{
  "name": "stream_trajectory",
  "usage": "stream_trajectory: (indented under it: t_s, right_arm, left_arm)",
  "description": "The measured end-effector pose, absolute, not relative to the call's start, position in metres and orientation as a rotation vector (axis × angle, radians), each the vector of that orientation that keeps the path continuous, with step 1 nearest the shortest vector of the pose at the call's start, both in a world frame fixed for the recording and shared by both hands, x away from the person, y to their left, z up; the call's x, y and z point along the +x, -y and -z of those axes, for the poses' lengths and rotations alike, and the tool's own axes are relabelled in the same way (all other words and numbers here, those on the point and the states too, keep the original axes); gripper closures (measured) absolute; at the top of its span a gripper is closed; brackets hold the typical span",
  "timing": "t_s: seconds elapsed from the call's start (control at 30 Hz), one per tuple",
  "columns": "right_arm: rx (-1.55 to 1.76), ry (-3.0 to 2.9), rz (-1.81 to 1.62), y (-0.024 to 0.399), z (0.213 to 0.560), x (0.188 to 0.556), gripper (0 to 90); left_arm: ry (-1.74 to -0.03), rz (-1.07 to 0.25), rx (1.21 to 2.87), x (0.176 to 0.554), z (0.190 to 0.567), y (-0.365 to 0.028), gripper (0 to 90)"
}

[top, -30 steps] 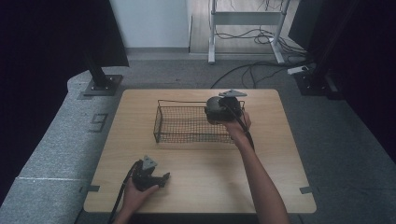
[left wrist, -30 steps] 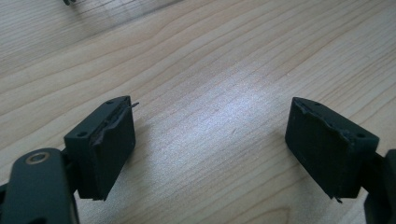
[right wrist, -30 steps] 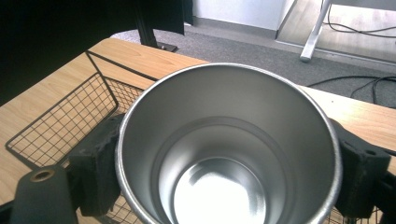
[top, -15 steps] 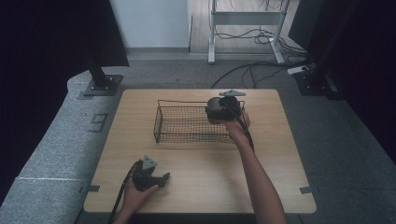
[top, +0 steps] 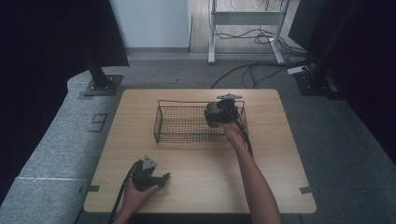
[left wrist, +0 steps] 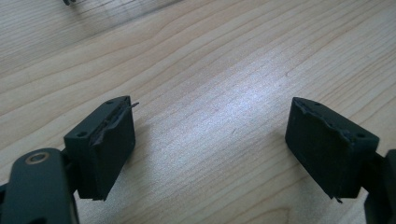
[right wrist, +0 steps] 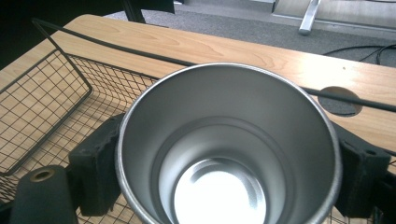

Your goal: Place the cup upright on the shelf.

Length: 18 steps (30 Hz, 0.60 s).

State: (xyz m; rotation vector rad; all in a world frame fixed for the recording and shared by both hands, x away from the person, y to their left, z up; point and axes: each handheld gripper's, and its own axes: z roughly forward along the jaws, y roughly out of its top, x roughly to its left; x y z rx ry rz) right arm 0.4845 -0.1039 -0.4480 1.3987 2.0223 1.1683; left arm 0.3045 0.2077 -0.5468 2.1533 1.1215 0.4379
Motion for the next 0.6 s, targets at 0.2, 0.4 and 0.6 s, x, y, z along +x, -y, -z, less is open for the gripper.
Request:
stream_trajectory:
  t_s: [0.2,0.4,0.6]
  right_arm:
    - [1.418,-2.034,-1.16,0.102,0.455,0.486,13.9]
    - [1.432,-2.051,-1.148,0.102,0.465,0.488,13.9]
    - [1.457,-2.059,-1.126,0.102,0.472,0.49,13.9]
  left_arm:
    - [-1.121,-0.438,2.154,0.305,0.547,-0.208,15.9]
    - [-1.121,-0.438,2.153,0.305,0.547,-0.208,15.9]
    - [-1.121,-0.439,2.153,0.305,0.547,-0.208,15.9]
